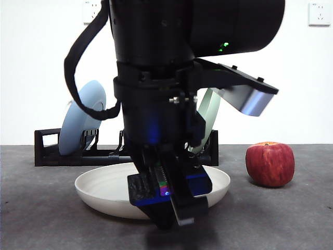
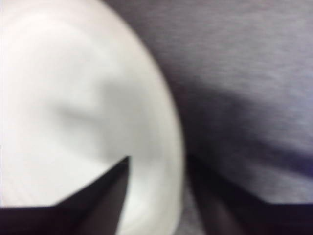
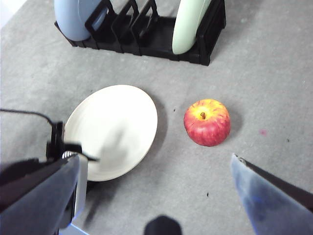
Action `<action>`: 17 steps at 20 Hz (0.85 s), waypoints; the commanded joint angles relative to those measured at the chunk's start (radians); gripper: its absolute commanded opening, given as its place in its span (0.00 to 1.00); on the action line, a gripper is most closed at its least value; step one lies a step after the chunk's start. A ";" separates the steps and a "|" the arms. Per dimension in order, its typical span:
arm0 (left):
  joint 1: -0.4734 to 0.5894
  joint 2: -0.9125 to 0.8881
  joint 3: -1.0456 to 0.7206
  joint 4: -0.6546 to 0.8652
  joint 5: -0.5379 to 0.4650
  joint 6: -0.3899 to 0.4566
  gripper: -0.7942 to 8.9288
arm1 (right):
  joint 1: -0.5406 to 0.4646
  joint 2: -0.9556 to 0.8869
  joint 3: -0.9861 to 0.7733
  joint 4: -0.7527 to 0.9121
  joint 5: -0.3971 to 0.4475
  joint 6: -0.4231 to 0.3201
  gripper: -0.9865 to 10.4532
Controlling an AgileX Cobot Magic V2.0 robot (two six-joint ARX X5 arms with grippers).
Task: Take the yellow plate from the plate rack,put the plate on the table,take the apple from the table,put the apple in the plate
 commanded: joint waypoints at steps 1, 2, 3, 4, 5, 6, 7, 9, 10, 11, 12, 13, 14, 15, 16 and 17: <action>-0.008 0.012 -0.007 -0.033 0.050 -0.021 0.35 | 0.000 0.000 0.004 0.002 -0.004 0.006 0.61; -0.008 0.001 0.003 -0.050 0.050 -0.027 0.35 | 0.000 0.000 0.004 0.002 -0.004 0.006 0.61; -0.008 -0.013 0.014 -0.068 0.050 -0.042 0.35 | 0.000 0.000 0.004 0.002 -0.003 0.006 0.61; -0.008 -0.039 0.028 -0.088 0.053 -0.056 0.35 | 0.000 0.000 0.004 0.003 -0.003 0.006 0.61; -0.008 -0.064 0.042 -0.103 0.063 -0.067 0.35 | 0.000 0.000 0.004 0.005 -0.003 0.006 0.61; -0.004 -0.113 0.063 -0.116 0.080 -0.086 0.35 | 0.000 0.000 0.004 0.005 -0.003 0.006 0.61; -0.003 -0.144 0.071 -0.116 0.084 -0.098 0.35 | 0.000 0.001 0.004 0.005 -0.003 0.006 0.61; 0.001 -0.243 0.097 -0.116 0.098 -0.125 0.35 | 0.000 0.008 0.004 0.007 -0.001 0.007 0.61; 0.006 -0.298 0.109 -0.117 0.098 -0.152 0.35 | 0.000 0.016 0.004 0.010 0.000 0.007 0.61; 0.013 -0.356 0.121 -0.119 0.098 -0.185 0.35 | 0.000 0.024 0.004 0.014 0.000 0.007 0.61; 0.020 -0.421 0.132 -0.116 0.098 -0.221 0.35 | 0.000 0.036 0.004 0.022 0.000 0.008 0.61; 0.027 -0.476 0.138 -0.115 0.097 -0.249 0.35 | 0.000 0.048 0.004 0.032 0.000 0.008 0.61; 0.037 -0.544 0.141 -0.111 0.094 -0.284 0.35 | 0.000 0.062 0.004 0.048 0.000 0.016 0.61; 0.047 -0.599 0.141 -0.110 0.095 -0.308 0.34 | 0.001 0.082 0.004 0.062 0.000 0.023 0.61; 0.059 -0.665 0.141 -0.111 0.095 -0.336 0.34 | 0.001 0.108 0.004 0.081 0.001 0.029 0.61; 0.067 -0.715 0.141 -0.111 0.095 -0.357 0.34 | 0.001 0.133 0.004 0.096 0.000 0.031 0.61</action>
